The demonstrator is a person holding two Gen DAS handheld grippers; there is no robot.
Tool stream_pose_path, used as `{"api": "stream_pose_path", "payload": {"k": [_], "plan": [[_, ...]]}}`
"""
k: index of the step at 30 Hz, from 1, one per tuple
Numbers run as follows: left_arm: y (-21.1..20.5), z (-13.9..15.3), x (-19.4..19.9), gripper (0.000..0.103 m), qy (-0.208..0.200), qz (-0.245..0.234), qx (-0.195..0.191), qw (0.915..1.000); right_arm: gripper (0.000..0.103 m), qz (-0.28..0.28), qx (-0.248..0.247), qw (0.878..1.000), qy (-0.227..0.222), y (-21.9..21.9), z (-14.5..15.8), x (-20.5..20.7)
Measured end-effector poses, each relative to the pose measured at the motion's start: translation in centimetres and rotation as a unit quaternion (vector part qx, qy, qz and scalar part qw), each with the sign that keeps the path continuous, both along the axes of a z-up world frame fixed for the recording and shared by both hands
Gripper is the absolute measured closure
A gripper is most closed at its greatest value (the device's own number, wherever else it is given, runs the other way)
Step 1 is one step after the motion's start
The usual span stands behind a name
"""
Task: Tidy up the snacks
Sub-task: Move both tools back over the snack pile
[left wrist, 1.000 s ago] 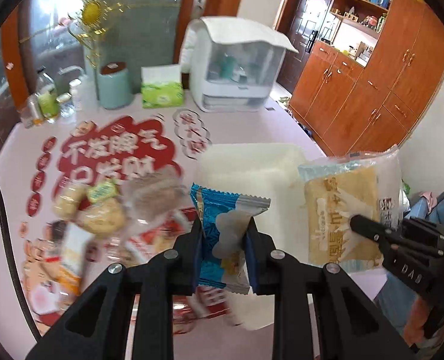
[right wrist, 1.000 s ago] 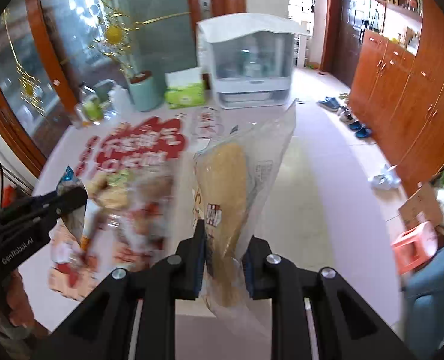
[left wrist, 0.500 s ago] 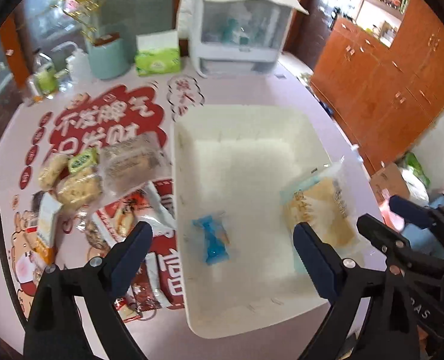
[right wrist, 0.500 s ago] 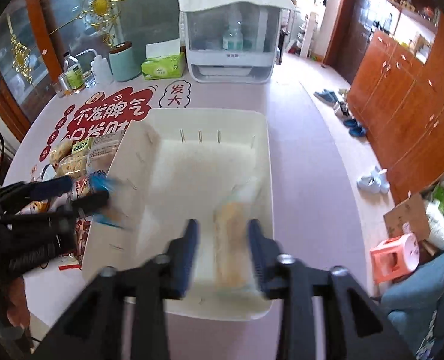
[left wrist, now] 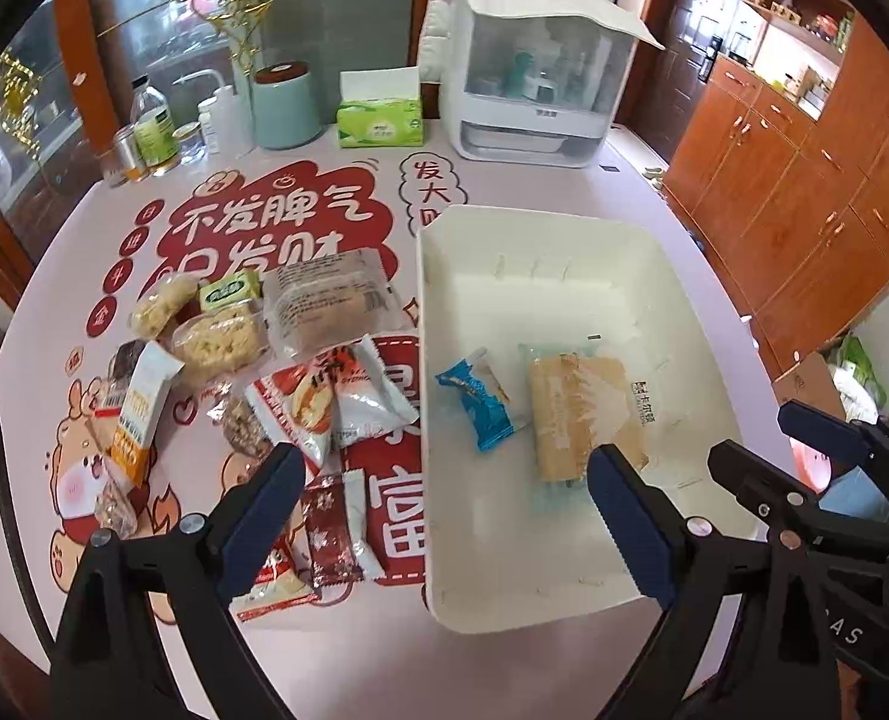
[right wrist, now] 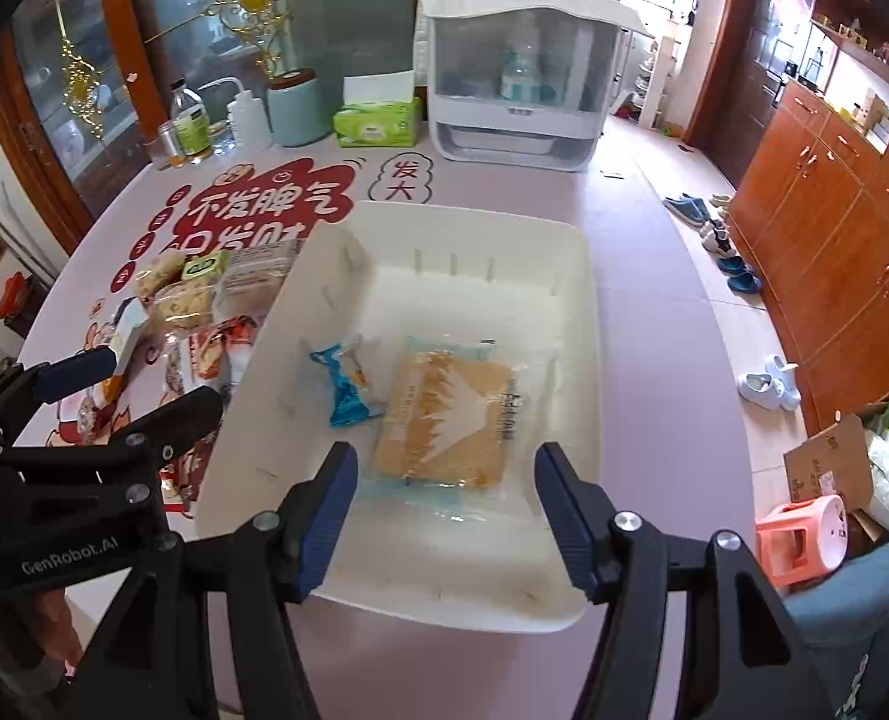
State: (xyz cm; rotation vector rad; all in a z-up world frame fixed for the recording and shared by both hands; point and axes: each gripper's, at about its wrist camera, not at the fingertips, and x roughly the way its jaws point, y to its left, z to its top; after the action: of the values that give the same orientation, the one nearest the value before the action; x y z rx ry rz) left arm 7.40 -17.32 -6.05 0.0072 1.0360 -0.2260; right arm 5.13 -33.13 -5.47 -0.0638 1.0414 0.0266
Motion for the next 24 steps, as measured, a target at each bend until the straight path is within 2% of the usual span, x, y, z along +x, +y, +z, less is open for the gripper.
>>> {"api": "stream_pose_path", "payload": {"k": [12,18,22,24], "plan": [[2.5,1.2,-1.8,0.009,-0.022,0.033,0.042,0.9983,0.041,0.007,-0.019,1.000,-0.014,2.3,-0.2,-0.4],[4.9,0.4,-2.6,0.008,0.018,0.037,0.036,0.9985,0.041,0.013,0.002,1.000,-0.020,3.8,-0.5,-0.7],[7.2,0.1,-3.2,0.009,0.026,0.042,0.042,0.9979,0.041,0.020,0.014,1.000,-0.018,5.3,-0.7,-0.8],[8.9,0.4,-3.5,0.013,0.024,0.042,0.035,0.9982,0.041,0.029,0.028,0.999,0.001,6.4,-0.9,-0.6]]}}
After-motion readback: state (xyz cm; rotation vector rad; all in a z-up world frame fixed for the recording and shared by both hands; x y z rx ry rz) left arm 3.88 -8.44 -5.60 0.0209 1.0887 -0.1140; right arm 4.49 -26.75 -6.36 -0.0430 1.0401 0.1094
